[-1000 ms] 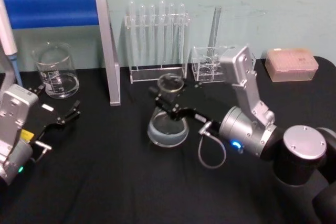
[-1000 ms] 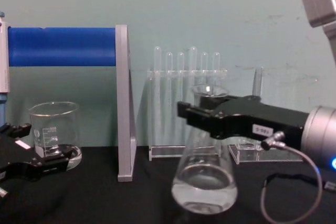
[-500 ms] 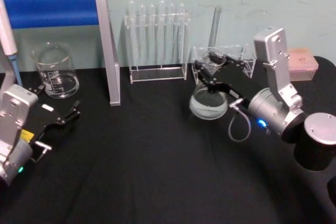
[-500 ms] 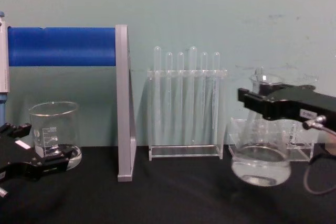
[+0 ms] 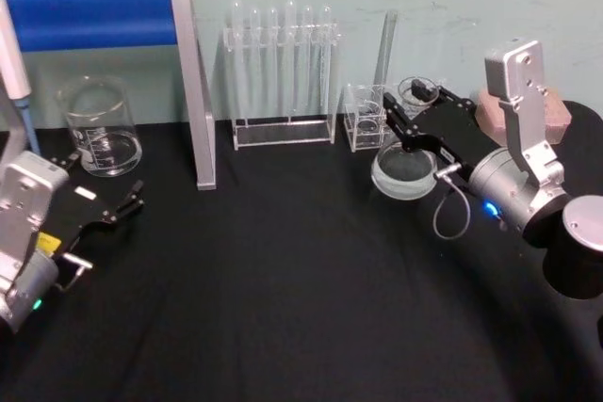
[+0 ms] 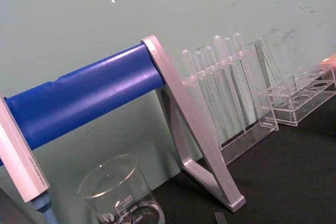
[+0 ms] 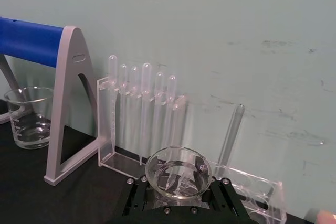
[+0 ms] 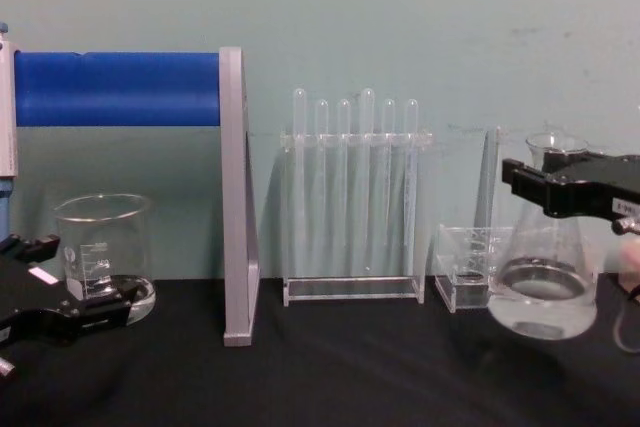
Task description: Grasp the erlenmeyer flask with one hand, shake it three times, then place it back.
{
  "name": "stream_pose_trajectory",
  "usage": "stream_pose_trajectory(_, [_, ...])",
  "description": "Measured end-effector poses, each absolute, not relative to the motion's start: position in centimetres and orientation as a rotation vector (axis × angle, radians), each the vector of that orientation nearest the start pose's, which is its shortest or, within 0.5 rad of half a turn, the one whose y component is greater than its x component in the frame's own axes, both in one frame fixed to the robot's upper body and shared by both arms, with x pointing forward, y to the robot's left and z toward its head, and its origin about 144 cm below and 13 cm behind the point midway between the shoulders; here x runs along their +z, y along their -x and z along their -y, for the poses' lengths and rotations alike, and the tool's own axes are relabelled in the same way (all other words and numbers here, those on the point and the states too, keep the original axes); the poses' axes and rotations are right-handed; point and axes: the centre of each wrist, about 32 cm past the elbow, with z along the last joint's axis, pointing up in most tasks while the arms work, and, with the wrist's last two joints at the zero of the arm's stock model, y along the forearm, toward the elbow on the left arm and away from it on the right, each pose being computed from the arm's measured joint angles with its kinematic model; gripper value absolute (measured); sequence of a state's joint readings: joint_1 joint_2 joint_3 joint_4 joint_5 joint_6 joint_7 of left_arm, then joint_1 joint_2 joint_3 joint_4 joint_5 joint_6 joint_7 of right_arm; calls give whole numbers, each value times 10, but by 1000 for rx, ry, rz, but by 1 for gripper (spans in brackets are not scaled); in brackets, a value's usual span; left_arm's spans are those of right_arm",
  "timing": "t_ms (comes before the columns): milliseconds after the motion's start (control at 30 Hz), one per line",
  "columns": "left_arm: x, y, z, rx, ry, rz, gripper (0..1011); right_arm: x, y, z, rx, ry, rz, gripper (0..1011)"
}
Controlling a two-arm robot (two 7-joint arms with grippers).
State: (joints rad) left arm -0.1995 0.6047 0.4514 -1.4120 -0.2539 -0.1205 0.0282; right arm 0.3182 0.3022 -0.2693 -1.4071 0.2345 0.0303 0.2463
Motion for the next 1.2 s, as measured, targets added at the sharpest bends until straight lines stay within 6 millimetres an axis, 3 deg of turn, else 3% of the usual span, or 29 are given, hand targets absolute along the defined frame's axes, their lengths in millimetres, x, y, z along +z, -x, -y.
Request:
stream_pose_trajectory(267, [1140, -489, -310, 1248, -304, 285, 1001, 1195, -535, 240, -1068, 58, 122, 450])
stream_pose_trajectory(800, [1140, -489, -310, 1248, -304, 285, 1001, 1196, -516, 199, -818, 28, 91, 449])
stream_pose_trajectory(1200, [1140, -489, -310, 1248, -304, 285, 1002, 1196, -506, 184, -699, 29, 83, 449])
